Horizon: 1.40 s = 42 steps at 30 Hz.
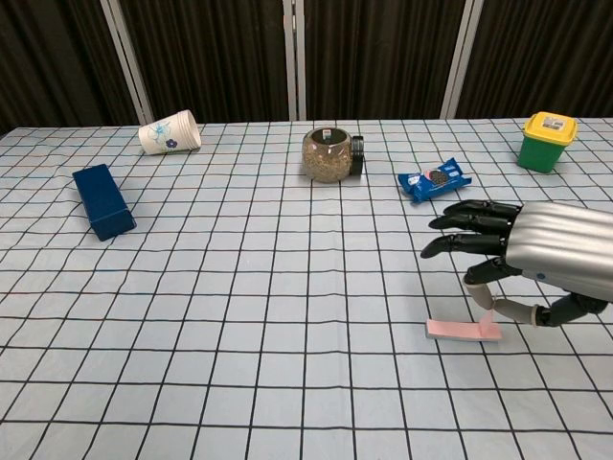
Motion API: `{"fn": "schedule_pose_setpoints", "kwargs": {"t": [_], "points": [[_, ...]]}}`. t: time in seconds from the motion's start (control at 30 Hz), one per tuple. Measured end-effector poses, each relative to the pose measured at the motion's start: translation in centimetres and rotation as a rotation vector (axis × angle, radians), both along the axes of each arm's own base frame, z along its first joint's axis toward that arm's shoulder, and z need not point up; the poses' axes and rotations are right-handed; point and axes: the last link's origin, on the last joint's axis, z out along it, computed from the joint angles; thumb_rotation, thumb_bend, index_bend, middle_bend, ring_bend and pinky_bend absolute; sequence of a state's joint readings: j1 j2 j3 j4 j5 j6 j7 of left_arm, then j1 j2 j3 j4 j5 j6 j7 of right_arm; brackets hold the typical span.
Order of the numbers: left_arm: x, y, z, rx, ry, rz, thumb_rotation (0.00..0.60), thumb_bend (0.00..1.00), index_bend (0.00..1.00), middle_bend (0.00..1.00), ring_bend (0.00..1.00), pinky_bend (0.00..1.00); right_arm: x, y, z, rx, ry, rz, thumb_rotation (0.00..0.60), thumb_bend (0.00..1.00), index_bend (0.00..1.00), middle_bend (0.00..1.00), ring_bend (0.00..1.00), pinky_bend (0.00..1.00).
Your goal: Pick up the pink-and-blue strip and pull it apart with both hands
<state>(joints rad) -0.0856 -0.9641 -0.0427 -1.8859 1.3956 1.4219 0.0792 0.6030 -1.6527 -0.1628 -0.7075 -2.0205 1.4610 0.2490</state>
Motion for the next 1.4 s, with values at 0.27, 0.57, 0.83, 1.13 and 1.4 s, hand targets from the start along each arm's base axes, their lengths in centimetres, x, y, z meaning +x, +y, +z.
{"fn": "schedule_pose_setpoints", "kwargs": {"t": [0.27,0.57,0.83,1.13,1.4], "points": [[-0.3,0.9,-0.6,-0.031,-0.02,-0.007,0.6,0.0,0.0,0.0,0.0,0.0,1.6,-0.4,0.4,0.029,-0.135,-0.087,0.6,0.44,0.71,0.15,0.0,0.0],[0.0,3.5,-2.6,-0.104,-0.07,-0.069,0.6,0.0,0.0,0.0,0.0,0.0,5.4,-0.9,1.4,0.08,-0.29,-0.184,0.6,0.44,0.71,0.15,0.0,0.0],[3.0,5.9,-4.8,-0.183,-0.156,-0.168,0.6,0.0,0.16,0.0,0.0,0.0,10.9,-1.5,2.4,0.117,-0.39,-0.272,0.6,0.44,0.72,0.15,0.0,0.0],[7.2,7.8,-7.7,-0.282,-0.25,-0.267,0.6,0.0,0.34,0.0,0.0,0.0,17.0,-2.8,3.6,0.104,-0.438,-0.358,0.6,0.44,0.72,0.15,0.0,0.0],[11.4,9.9,-11.1,-0.365,-0.351,-0.324,0.6,0.0,0.4,0.0,0.0,0.0,19.7,-3.5,3.6,0.086,-0.468,-0.461,0.6,0.44,0.72,0.15,0.0,0.0]]}}
